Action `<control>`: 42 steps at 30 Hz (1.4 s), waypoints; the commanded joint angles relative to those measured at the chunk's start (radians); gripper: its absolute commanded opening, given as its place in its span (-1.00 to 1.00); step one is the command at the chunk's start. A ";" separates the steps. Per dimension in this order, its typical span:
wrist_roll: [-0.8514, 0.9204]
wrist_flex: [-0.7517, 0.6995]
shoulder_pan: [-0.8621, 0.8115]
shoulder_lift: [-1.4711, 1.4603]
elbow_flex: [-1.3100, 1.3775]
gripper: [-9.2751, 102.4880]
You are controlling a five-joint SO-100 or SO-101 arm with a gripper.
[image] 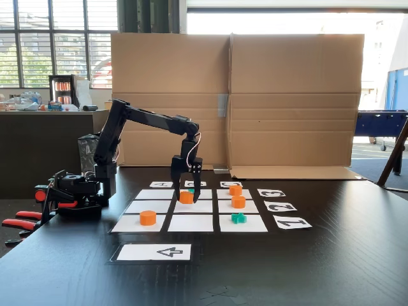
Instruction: Pick up the round, orange token and place it in the grid on square B2.
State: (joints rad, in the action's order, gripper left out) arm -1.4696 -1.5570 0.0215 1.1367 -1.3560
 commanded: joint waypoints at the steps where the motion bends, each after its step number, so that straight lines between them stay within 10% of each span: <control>1: -0.018 0.002 0.014 -0.028 0.083 -0.85; 10: -0.028 0.035 0.035 -0.080 0.100 -0.83; 15: -0.031 0.041 0.031 -0.046 0.060 -0.27; 27: -0.018 0.225 -0.009 0.305 -0.285 0.05; 42: 0.155 0.454 -0.382 1.203 -0.765 -0.13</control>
State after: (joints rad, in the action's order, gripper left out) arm -1.3208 -1.1428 -0.2654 2.2396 -2.1353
